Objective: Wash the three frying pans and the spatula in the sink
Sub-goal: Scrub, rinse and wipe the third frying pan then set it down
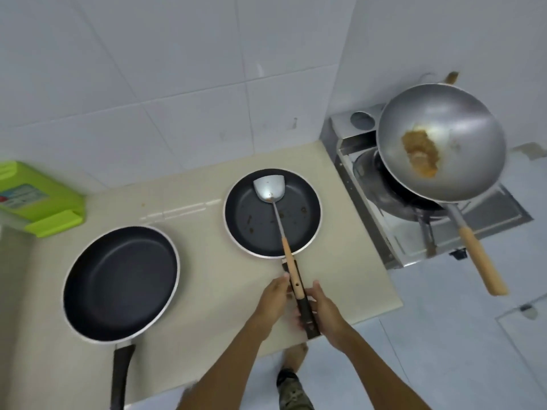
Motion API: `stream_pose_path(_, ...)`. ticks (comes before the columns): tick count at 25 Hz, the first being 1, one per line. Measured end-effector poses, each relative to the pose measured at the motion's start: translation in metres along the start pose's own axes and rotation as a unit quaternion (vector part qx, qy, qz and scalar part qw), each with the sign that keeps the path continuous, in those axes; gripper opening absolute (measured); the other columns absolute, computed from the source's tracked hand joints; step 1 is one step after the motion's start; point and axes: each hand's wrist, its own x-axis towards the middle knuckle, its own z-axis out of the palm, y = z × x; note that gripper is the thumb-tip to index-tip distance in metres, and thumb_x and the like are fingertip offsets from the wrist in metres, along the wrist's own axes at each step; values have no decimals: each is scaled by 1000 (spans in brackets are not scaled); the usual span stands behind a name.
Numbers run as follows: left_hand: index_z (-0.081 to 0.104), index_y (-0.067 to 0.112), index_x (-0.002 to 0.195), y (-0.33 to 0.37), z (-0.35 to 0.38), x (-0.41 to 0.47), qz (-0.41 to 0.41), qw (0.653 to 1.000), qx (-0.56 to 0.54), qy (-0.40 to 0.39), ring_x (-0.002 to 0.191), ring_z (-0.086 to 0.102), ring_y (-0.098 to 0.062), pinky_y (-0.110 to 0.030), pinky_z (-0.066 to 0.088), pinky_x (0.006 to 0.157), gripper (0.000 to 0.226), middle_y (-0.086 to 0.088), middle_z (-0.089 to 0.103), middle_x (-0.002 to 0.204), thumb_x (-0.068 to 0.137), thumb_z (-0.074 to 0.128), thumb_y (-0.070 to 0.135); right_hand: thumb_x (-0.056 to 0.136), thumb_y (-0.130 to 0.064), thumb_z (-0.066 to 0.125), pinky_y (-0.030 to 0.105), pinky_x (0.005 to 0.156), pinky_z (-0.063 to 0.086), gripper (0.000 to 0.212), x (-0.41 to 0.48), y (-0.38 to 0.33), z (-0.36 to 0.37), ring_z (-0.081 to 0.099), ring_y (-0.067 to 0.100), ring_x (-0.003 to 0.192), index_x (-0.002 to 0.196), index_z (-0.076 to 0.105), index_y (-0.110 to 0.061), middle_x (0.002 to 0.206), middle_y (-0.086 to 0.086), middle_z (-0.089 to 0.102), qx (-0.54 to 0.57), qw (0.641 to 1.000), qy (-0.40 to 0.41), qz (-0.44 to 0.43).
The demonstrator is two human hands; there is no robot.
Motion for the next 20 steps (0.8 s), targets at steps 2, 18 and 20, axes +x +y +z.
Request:
stream_pose_path(2, 67, 13, 116, 5, 9, 4, -8, 999, -24, 23, 111, 67, -17, -36, 49, 93, 46, -6, 73, 117, 111, 34, 45, 103, -62, 30, 39, 64, 56, 62, 4, -1, 3, 64, 28, 65, 110, 69, -14, 77, 14, 67, 17, 999, -41, 16)
stream_pose_path(18, 68, 25, 132, 0, -21, -56, 68, 960, -270, -12, 124, 65, -22, -46, 47, 109, 36, -2, 72, 131, 109, 45, 40, 109, -42, 29, 22, 40, 30, 37, -69, -28, 45, 36, 16, 40, 103, 60, -24, 61, 6, 48, -152, 972, -18, -180)
stream_pose_path(20, 70, 15, 129, 4, -44, -85, 90, 942, -323, 15, 117, 69, -26, -45, 52, 103, 48, -12, 74, 125, 108, 41, 48, 108, -45, 29, 22, 39, 31, 36, -92, -30, 81, 37, 16, 41, 102, 60, -28, 62, 7, 48, -167, 964, -41, -203)
